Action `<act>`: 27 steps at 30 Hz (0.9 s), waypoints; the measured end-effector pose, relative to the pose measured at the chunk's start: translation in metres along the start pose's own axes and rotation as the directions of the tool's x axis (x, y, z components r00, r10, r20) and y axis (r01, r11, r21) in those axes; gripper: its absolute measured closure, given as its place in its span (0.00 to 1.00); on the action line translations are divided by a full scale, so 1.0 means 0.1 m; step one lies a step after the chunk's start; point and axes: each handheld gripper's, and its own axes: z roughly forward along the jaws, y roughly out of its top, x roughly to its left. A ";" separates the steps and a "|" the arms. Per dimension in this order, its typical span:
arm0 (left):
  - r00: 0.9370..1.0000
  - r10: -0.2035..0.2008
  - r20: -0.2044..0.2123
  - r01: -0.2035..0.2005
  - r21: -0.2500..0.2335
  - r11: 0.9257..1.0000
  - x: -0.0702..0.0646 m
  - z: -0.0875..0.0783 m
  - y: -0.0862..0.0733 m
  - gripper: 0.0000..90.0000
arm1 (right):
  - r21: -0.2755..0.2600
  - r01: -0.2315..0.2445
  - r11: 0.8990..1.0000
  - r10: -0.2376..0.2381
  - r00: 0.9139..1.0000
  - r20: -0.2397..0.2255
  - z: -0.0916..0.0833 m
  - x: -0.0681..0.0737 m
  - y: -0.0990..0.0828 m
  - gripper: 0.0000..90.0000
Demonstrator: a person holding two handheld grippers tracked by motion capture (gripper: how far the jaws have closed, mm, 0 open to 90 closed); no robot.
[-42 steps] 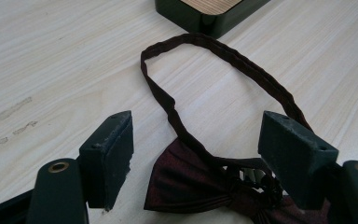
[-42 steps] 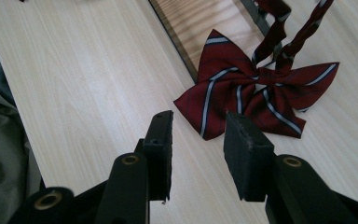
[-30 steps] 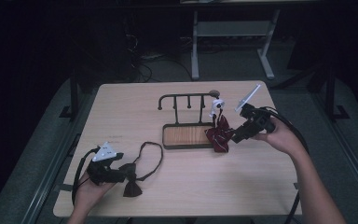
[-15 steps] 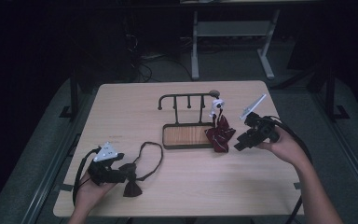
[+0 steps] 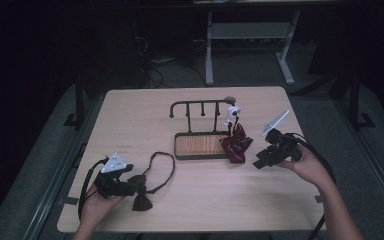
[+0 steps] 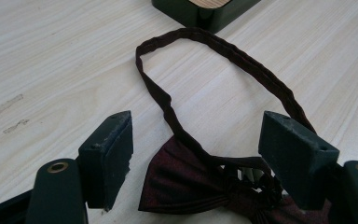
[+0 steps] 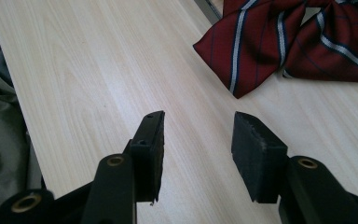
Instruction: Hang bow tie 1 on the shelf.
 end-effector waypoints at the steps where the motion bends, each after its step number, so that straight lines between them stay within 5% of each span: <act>1: 1.000 0.000 0.000 0.000 0.000 1.000 0.00 0.00 0.00 0.29 | 0.000 0.000 1.000 0.000 1.000 0.000 0.00 0.00 0.00 0.59; 27: 1.000 0.005 0.024 -0.005 0.017 1.000 -0.02 0.05 0.02 0.29 | -0.015 -0.004 1.000 0.004 1.000 0.023 0.19 0.15 -0.24 0.51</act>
